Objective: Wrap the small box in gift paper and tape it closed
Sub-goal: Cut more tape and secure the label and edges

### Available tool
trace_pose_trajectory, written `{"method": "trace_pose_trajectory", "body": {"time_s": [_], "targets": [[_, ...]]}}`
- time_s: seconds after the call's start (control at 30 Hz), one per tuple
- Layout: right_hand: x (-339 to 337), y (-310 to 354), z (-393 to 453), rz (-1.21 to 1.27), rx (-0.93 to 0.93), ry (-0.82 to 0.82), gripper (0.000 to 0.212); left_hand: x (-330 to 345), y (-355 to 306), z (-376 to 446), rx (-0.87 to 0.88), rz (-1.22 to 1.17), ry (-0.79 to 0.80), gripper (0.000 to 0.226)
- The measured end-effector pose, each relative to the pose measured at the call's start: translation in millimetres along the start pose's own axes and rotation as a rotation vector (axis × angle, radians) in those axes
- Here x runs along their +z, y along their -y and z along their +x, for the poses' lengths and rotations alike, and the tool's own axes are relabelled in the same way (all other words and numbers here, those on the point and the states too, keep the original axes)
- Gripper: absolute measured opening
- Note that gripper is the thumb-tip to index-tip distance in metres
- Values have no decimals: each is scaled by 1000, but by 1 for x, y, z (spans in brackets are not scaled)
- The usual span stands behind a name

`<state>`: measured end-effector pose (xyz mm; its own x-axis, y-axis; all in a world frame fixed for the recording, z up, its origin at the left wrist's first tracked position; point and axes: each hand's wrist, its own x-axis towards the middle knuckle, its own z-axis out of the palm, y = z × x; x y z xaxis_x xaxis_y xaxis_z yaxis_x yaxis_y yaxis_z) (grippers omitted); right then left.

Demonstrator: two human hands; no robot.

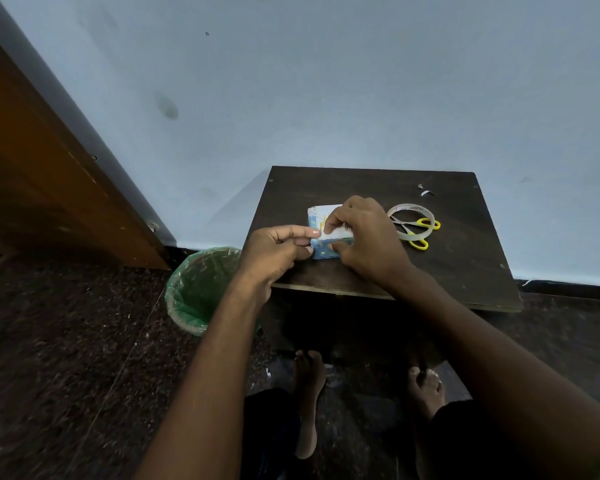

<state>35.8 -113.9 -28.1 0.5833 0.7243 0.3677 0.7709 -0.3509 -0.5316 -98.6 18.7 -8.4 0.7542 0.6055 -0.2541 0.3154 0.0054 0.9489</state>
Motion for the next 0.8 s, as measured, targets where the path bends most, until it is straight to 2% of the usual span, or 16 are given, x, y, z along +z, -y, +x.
{"method": "trace_pose_trajectory", "body": {"time_s": [0.23, 0.8], "targets": [[15, 2, 2, -32, 21, -152, 29, 6, -3, 2, 9, -61, -19, 38], [15, 6, -1, -104, 35, -184, 30, 12, -4, 1, -15, -113, -87, 40]]}}
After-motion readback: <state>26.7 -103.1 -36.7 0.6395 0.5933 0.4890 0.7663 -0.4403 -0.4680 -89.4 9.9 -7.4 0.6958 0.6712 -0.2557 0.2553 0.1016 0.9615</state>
